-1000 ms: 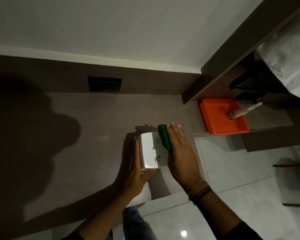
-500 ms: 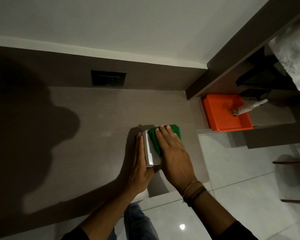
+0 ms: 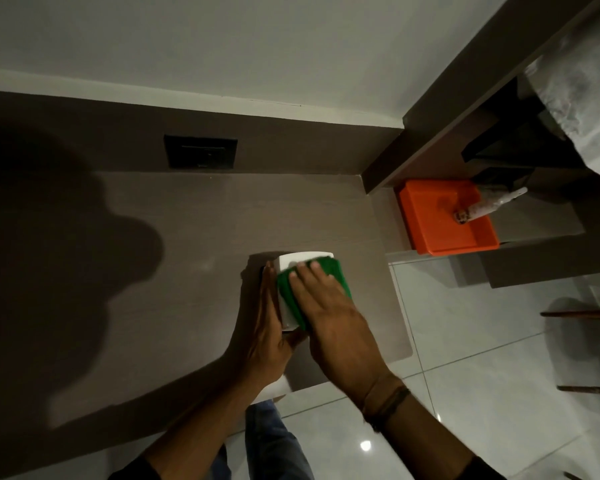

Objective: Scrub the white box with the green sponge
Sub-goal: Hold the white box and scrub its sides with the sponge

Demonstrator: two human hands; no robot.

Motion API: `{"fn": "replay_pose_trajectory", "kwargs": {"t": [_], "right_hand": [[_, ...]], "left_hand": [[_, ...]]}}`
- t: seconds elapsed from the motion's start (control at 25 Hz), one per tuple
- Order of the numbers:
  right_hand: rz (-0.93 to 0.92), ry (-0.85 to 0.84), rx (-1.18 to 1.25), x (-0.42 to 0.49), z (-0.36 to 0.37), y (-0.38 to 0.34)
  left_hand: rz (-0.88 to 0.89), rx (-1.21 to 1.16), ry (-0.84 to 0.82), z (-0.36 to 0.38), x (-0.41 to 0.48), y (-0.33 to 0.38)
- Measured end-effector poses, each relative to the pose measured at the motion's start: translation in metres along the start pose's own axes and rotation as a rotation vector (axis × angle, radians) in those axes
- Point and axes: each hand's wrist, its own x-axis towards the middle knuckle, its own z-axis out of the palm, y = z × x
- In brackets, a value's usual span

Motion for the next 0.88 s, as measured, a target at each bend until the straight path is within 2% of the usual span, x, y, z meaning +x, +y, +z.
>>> {"fn": "replay_pose_trajectory", "kwargs": {"t": [0.12, 0.2, 0.28, 0.36, 0.48, 0.68, 0.8, 0.88], "right_hand": [[-0.05, -0.035, -0.023, -0.042, -0.003, 0.014], [0.037, -0.008, -0.016, -0.036, -0.007, 0.03], [0.113, 0.027, 0.011, -0.008, -0.008, 0.031], [0.058, 0.004, -0.009, -0.001, -0.007, 0.014], [-0.093, -0.086, -0.075, -0.044, -0.004, 0.012], [0.089, -0.008, -0.029, -0.023, -0.007, 0.037], [-0.055, -0.069, -0.081, -0.039, -0.002, 0.021], [-0.042, -0.106, -0.086, -0.058, -0.012, 0.03]], "left_hand": [[-0.043, -0.078, -0.034, -0.001, 0.001, 0.001], [-0.03, -0.124, -0.054, -0.004, 0.002, 0.001], [0.015, -0.065, -0.035, -0.005, 0.003, 0.0], [-0.011, -0.042, -0.057, -0.008, 0.003, 0.005], [-0.075, -0.083, -0.05, -0.008, 0.002, 0.01], [-0.011, -0.139, -0.06, -0.006, 0.005, 0.003], [-0.084, -0.193, -0.112, -0.007, 0.004, 0.005], [-0.12, -0.213, -0.115, -0.009, 0.004, 0.009]]}}
